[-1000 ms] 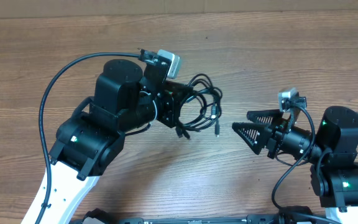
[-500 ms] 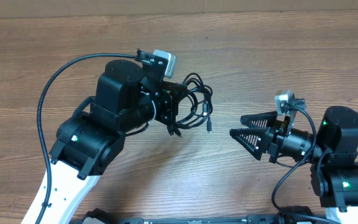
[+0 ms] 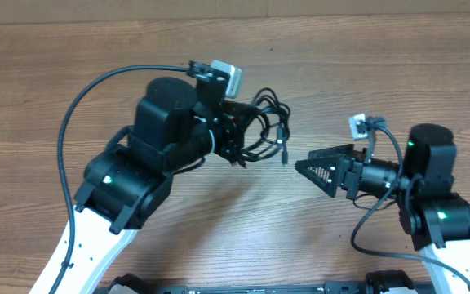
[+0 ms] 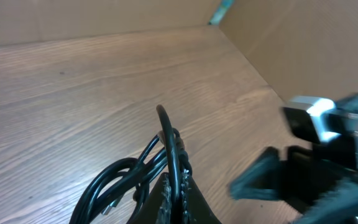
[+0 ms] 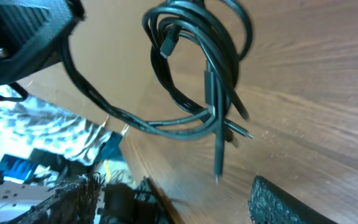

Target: Untangle cables

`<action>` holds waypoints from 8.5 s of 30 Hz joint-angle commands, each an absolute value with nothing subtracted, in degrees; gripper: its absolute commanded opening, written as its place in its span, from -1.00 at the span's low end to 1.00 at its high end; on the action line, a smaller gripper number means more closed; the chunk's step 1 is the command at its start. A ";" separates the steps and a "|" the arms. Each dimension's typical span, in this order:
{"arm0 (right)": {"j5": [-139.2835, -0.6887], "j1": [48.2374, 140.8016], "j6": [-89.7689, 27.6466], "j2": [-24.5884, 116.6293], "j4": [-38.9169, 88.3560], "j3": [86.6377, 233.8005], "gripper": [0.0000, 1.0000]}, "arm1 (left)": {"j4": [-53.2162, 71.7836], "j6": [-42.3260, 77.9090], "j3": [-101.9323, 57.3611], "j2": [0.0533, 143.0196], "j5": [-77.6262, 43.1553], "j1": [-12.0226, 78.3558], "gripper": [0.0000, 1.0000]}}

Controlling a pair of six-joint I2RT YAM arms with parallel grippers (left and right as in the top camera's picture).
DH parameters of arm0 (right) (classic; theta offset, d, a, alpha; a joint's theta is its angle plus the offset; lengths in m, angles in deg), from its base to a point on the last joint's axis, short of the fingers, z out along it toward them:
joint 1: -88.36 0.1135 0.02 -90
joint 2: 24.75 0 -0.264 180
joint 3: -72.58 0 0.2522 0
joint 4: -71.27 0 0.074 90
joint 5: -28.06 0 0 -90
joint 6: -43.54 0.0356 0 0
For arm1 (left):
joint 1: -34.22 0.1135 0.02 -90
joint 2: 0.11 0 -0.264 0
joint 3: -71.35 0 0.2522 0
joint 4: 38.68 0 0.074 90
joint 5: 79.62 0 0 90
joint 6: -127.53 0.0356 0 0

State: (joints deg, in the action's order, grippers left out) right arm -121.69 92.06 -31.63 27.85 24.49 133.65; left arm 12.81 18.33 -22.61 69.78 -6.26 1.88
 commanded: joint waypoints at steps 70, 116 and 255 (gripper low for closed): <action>-102.24 99.60 -30.17 35.28 39.96 135.16 0.39 | 12.49 16.08 -23.66 71.90 -6.18 -3.32 -0.92; -115.02 95.21 -31.50 35.26 47.18 135.16 -0.93 | 24.40 8.71 -23.68 66.65 20.86 3.95 0.99; -139.37 91.08 -10.19 42.99 76.60 135.16 -0.92 | 33.60 34.26 -23.68 69.10 -7.18 20.81 -0.92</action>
State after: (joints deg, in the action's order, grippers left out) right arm -139.85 91.08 -10.21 43.15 76.53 134.02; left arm 33.82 36.12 -22.70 68.99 -13.10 20.46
